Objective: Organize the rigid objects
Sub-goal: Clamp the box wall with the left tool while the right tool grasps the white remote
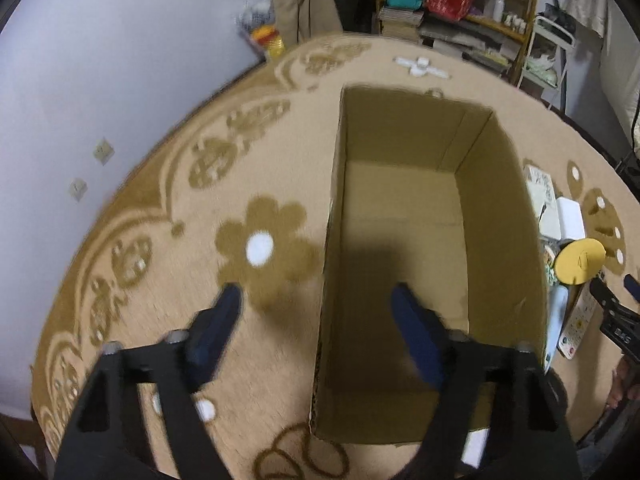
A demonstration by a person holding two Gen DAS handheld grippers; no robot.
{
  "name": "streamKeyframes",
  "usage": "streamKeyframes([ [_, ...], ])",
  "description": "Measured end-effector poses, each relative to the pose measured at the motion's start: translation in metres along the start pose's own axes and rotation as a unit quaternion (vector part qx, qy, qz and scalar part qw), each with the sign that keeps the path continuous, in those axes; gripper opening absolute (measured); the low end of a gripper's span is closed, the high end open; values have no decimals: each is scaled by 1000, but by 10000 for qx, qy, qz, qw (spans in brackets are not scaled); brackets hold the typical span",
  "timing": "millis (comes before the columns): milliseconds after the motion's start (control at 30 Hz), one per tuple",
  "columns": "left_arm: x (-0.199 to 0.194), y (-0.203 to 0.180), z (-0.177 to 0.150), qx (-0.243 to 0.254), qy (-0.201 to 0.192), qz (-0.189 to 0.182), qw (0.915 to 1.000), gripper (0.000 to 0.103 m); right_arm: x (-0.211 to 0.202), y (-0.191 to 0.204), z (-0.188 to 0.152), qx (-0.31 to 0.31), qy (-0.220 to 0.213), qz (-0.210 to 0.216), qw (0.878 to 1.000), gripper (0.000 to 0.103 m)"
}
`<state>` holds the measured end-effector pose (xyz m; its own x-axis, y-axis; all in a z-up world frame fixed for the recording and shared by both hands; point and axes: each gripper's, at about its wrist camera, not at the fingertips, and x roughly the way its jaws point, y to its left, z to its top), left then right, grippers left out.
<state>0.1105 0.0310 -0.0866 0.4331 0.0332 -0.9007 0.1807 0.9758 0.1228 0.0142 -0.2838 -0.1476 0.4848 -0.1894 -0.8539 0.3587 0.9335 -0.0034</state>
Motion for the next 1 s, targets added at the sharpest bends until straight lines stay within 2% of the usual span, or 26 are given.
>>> streamKeyframes([
  [100, 15, 9, -5, -197, 419, -124, 9989, 47, 15, -1, -3, -62, 212, -161, 9996, 100],
  [133, 17, 9, -7, -210, 488, -164, 9985, 38, 20, -2, -4, -50, 314, -199, 9993, 100],
  [267, 25, 6, -15, -144, 702, -64, 9974, 24, 35, -6, -12, 153, 696, -119, 9974, 95],
  [433, 26, 6, -16, -179, 717, 24, 9973, 24, 47, -6, -20, 298, 963, -49, 9949, 91],
  [533, 27, 5, -15, -129, 764, 55, 9970, 23, 50, -5, -24, 303, 951, -67, 9950, 89],
  [600, 27, 2, -15, -34, 779, 100, 9969, 22, 49, 0, -23, 193, 1003, -101, 9947, 78],
  [667, 25, -1, -16, 38, 741, 126, 9972, 20, 48, 5, -24, 104, 1023, -159, 9946, 73],
  [833, 25, -3, -16, 116, 683, 275, 9972, 22, 48, 3, -28, 437, 1082, -143, 9931, 73],
  [933, 25, 1, -15, 5, 701, 186, 9974, 21, 47, 9, -31, 310, 1090, -258, 9932, 73],
  [967, 26, 2, -15, -42, 713, 147, 9973, 20, 47, 11, -31, 265, 1079, -280, 9934, 72],
  [1000, 26, 2, -15, -62, 717, 137, 9973, 20, 47, 11, -33, 262, 1085, -259, 9934, 66],
])
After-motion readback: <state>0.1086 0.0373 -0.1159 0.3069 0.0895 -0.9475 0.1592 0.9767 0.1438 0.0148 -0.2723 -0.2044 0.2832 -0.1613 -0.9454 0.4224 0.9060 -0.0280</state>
